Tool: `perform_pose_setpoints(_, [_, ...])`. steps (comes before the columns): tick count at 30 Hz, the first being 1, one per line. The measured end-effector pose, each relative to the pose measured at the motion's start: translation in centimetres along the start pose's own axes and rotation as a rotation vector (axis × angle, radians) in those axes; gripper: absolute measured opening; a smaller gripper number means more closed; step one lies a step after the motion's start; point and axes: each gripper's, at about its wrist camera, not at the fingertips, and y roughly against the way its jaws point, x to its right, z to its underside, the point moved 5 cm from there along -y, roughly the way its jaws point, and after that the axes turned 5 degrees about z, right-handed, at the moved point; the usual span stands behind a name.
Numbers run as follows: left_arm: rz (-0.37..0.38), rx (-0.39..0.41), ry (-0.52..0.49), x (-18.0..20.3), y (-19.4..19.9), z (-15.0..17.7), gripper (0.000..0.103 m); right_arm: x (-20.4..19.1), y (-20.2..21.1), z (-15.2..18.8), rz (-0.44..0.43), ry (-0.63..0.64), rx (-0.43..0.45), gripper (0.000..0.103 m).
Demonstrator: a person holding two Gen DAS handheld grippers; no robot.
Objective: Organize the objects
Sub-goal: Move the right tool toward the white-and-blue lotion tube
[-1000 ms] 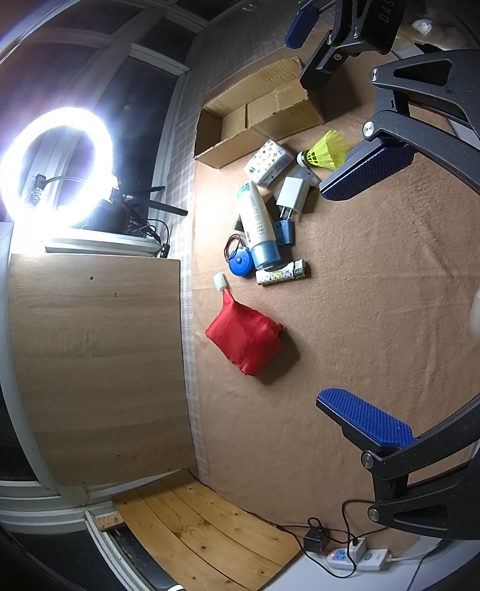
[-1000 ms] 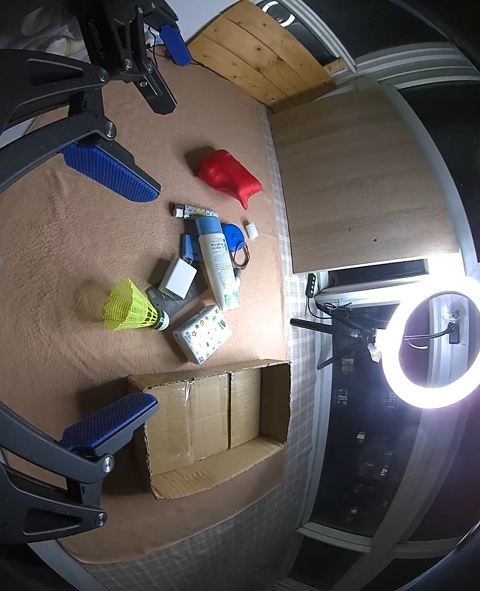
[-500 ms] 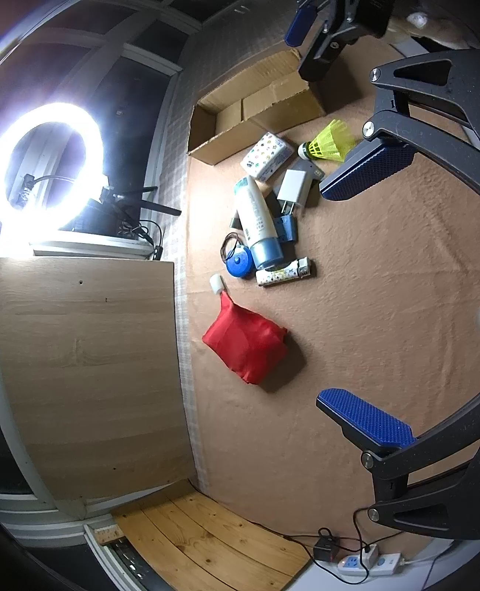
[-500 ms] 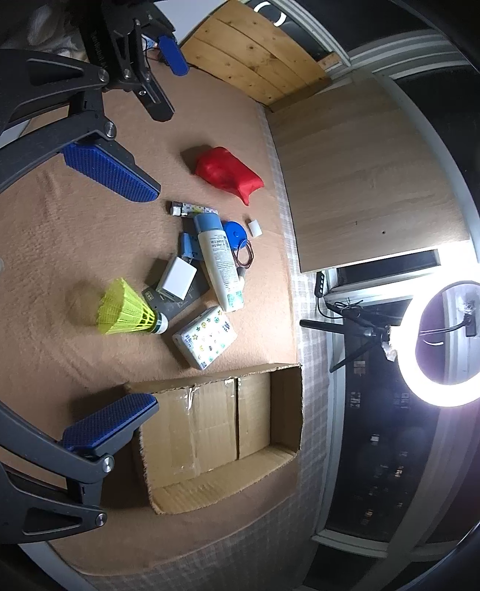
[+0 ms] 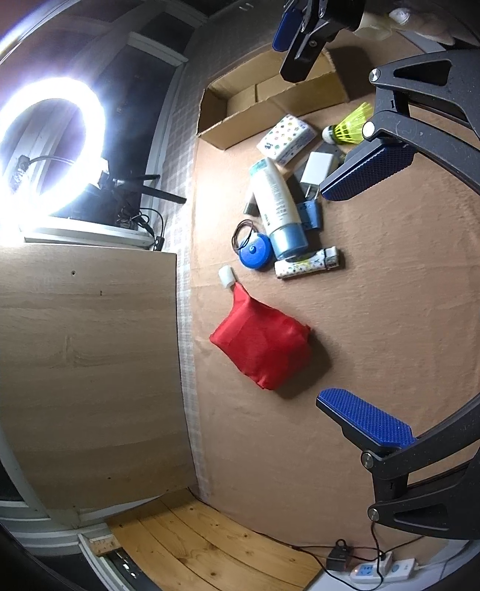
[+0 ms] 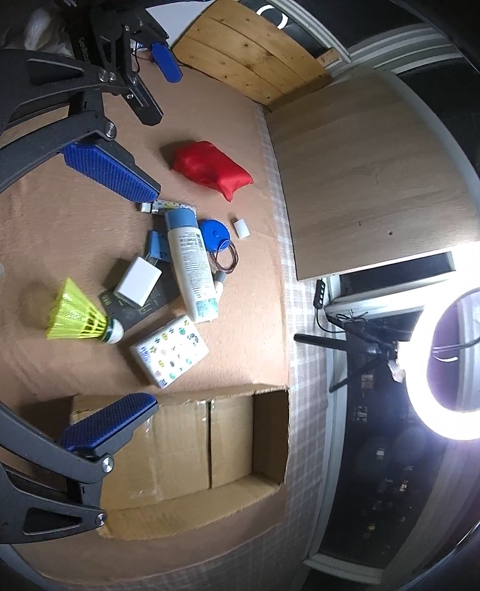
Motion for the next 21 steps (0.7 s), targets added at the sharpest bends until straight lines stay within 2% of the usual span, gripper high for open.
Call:
perform_pose_setpoints(7, [0.013, -0.014, 0.000, 0.3, -1.7, -0.6, 0.101, 0.8, -3.9, -2.2, -0.047, -0.034, -0.083, 0.089])
perform_pose_setpoints(12, [0.015, -0.021, 0.008, 0.2, -2.1, 0.0, 0.099, 0.9, -6.9, -3.1, -0.066, -0.055, -0.148, 0.074])
perform_pose_setpoints(17, [0.002, -0.030, 0.040, -1.0, -1.7, 1.3, 0.098, -0.3, -10.1, -3.6, -0.117, -0.072, -0.242, 0.066])
perform_pose_setpoints(21, [-0.023, -0.038, 0.072, -2.5, -1.2, 2.9, 0.098, -2.4, -12.1, -4.5, -0.100, -0.011, -0.264, 0.061])
